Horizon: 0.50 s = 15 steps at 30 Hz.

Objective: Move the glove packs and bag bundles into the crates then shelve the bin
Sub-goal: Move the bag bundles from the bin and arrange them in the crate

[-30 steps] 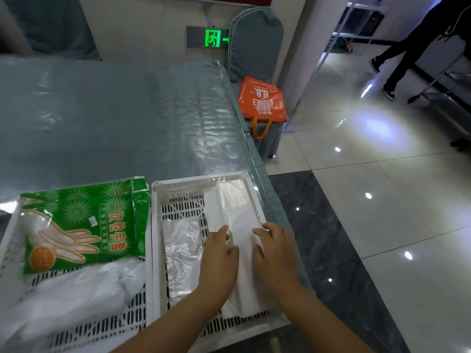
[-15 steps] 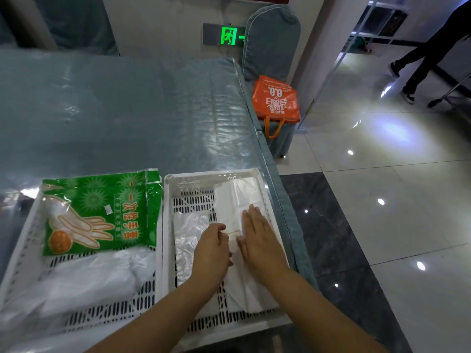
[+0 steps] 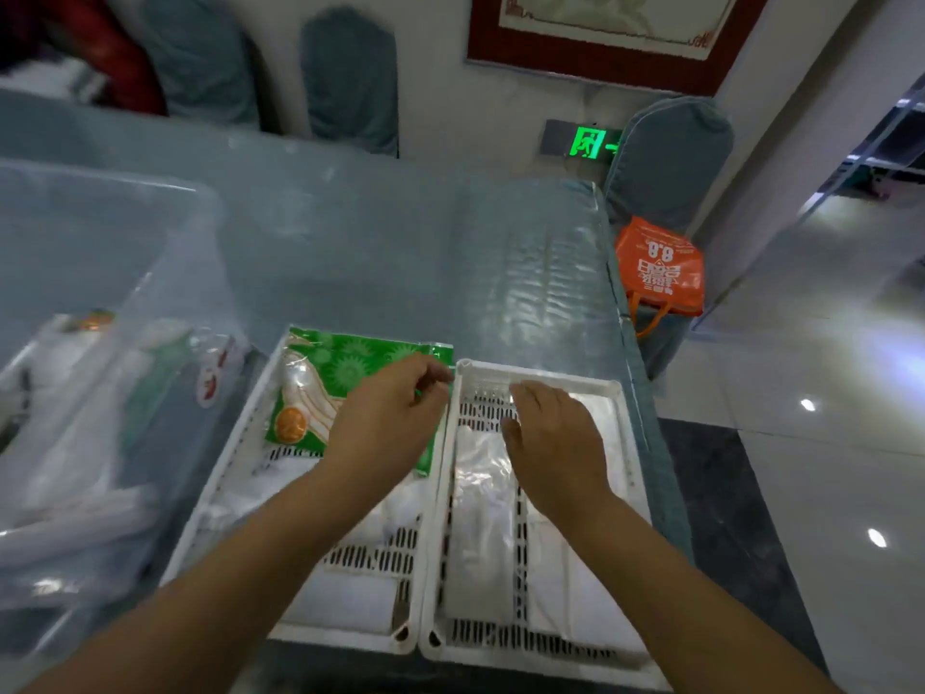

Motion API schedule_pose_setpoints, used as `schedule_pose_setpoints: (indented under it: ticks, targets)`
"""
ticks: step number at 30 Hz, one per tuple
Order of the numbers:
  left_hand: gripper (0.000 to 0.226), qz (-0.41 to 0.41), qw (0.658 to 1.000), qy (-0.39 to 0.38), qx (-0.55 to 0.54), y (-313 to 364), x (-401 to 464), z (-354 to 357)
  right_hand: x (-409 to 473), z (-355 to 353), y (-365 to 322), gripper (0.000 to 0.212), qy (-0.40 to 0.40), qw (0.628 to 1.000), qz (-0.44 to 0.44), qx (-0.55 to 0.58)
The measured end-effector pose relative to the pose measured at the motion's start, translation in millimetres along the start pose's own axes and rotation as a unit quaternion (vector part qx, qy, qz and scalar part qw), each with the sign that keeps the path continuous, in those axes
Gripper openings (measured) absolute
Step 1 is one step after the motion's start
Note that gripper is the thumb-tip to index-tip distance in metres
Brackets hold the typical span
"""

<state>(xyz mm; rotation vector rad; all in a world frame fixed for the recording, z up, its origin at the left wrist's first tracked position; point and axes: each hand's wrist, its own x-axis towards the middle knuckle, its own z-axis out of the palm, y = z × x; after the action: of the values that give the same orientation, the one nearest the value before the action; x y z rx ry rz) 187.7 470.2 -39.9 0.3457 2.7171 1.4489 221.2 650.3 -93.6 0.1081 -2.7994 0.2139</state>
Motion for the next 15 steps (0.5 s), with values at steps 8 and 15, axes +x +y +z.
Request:
schedule_pose_setpoints:
  ticks: [8,15]
  targets:
    - [0.018,0.077,0.971,0.12,0.194,0.1,-14.3,-188.6,101.3,-67.8,-151.0,0.015,0.121,0.977,-0.166,0.056]
    - [0.016,-0.004,0.946,0.133,0.297,-97.9,-17.1,-329.5,151.2,-55.7,-289.9,0.024,0.119,0.959,-0.249,0.07]
